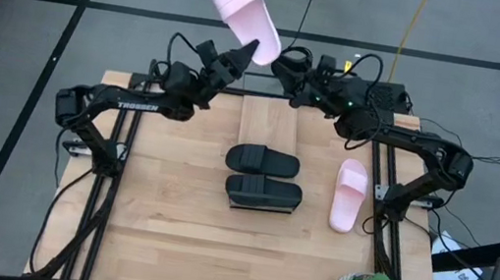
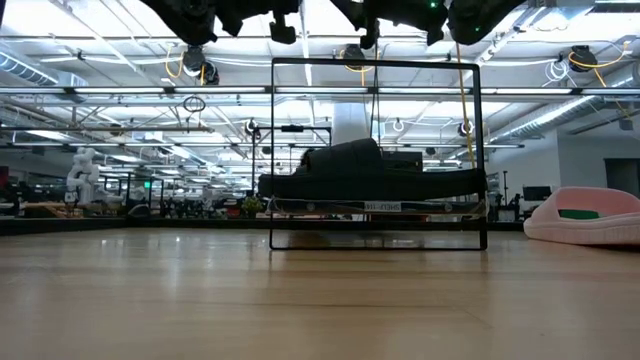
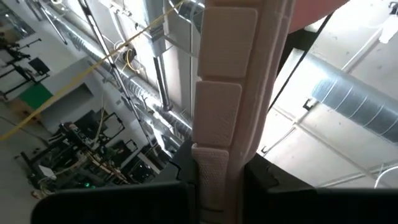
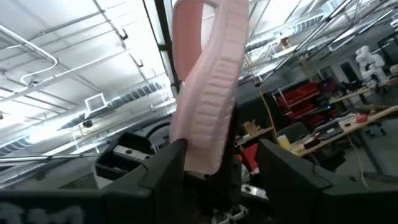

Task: Pick and place slides into the shelf
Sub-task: Put the left pink slide on the shelf

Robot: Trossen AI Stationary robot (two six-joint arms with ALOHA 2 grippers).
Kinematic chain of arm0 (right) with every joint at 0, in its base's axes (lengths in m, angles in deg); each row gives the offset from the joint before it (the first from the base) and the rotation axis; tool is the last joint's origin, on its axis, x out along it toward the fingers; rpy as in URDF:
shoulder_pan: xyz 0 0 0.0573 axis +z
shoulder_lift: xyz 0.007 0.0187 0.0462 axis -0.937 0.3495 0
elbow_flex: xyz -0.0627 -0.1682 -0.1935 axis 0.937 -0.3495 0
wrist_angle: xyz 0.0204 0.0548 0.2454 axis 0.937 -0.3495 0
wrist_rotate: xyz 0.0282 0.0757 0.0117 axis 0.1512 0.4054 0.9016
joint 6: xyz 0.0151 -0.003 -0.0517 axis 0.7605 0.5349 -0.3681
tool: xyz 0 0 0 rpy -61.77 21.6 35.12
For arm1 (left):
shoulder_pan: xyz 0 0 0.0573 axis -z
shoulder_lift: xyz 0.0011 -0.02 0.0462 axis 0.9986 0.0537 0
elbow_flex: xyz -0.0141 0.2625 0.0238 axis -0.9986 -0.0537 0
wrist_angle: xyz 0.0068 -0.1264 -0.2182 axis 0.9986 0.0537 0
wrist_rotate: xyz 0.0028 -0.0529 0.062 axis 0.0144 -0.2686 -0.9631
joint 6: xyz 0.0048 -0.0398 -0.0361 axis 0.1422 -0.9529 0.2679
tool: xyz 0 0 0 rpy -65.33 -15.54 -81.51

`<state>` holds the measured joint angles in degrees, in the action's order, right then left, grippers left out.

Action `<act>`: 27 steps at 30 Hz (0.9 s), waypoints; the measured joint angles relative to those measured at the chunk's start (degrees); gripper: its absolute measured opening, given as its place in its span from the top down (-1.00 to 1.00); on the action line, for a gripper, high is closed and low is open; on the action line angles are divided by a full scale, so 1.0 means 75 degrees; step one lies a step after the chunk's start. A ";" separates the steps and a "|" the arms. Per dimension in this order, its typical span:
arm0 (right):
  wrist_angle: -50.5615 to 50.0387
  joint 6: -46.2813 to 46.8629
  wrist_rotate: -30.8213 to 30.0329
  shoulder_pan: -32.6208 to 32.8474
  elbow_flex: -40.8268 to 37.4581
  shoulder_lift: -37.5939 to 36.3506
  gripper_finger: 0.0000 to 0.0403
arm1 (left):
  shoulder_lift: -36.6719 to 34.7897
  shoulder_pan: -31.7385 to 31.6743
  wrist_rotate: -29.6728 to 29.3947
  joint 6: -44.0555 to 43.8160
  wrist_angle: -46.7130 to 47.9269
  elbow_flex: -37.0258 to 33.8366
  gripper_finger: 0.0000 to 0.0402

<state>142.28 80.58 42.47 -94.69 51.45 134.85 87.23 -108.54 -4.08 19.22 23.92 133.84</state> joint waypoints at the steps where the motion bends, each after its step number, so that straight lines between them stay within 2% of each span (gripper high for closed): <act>1: 0.0016 0.0067 0.0143 0.0003 0.0000 0.0005 0.05 | -0.0038 -0.0055 0.0043 0.0010 0.0078 -0.0004 0.77; 9: -0.0076 0.0393 0.0641 -0.0198 0.0000 0.0015 0.05 | -0.0052 -0.0121 0.0255 -0.0066 0.0322 -0.0021 0.77; 18: -0.0154 0.0280 0.0406 -0.0248 0.0012 0.0012 0.09 | -0.0034 0.0001 0.0436 -0.0204 0.0475 -0.0024 0.77; 22: -0.0212 0.0253 0.0397 -0.0285 0.0012 0.0012 0.28 | -0.0034 0.0059 0.0440 -0.0205 0.0569 -0.0027 0.77; 27: -0.0293 0.0283 0.0340 -0.0303 0.0012 0.0012 0.65 | -0.0037 0.0065 0.0410 -0.0143 0.0583 -0.0027 0.77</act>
<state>140.09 82.70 45.02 -96.97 51.54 134.93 86.95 -108.05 -1.00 18.14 28.29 133.64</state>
